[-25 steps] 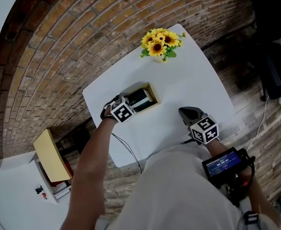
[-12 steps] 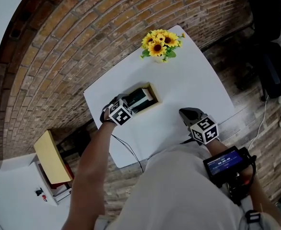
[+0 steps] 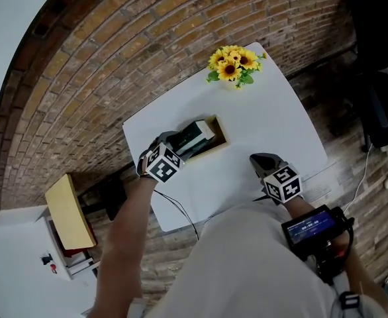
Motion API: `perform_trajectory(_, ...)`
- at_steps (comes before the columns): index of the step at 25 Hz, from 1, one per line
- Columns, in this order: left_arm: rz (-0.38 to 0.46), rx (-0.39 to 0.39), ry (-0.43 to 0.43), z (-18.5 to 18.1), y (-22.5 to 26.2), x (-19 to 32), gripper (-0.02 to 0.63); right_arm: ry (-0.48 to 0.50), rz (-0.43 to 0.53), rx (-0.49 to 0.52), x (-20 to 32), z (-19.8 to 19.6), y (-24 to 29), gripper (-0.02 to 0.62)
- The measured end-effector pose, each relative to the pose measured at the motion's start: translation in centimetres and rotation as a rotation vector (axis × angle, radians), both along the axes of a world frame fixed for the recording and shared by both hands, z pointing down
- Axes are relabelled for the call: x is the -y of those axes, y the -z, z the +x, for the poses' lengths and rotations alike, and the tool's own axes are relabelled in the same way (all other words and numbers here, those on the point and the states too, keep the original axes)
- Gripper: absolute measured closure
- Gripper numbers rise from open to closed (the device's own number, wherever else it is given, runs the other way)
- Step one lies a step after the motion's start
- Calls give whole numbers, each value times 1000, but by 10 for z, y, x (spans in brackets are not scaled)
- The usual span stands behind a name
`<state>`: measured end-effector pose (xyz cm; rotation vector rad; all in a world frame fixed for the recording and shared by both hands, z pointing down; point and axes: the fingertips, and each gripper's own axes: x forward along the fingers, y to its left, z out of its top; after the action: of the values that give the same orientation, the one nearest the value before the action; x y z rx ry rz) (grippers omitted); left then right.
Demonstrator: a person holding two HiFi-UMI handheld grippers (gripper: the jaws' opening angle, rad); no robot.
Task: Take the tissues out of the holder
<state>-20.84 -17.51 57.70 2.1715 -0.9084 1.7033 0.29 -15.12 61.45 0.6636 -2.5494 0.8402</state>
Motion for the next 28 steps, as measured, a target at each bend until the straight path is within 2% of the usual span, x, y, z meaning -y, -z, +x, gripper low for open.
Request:
perform_trajectory(4, 54, -20, 23, -2, 19, -5, 310, 16, 10, -3, -2, -6, 2, 589)
perform_trajectory(11, 97, -20, 6, 4, 46, -26, 310, 38, 19, -6, -7, -13, 5, 589)
perform_trajectory(17, 87, -3, -56, 24, 56, -47, 308, 38, 20, -11, -7, -16, 4, 589)
perform_trajectory(25, 17, -86, -25, 61, 41, -66, 308, -2, 26, -18, -3, -9, 6, 589)
perform_trajectory(28, -12, -92, -30, 75, 28, -70, 308, -33, 26, -25, 0, 0, 5, 589)
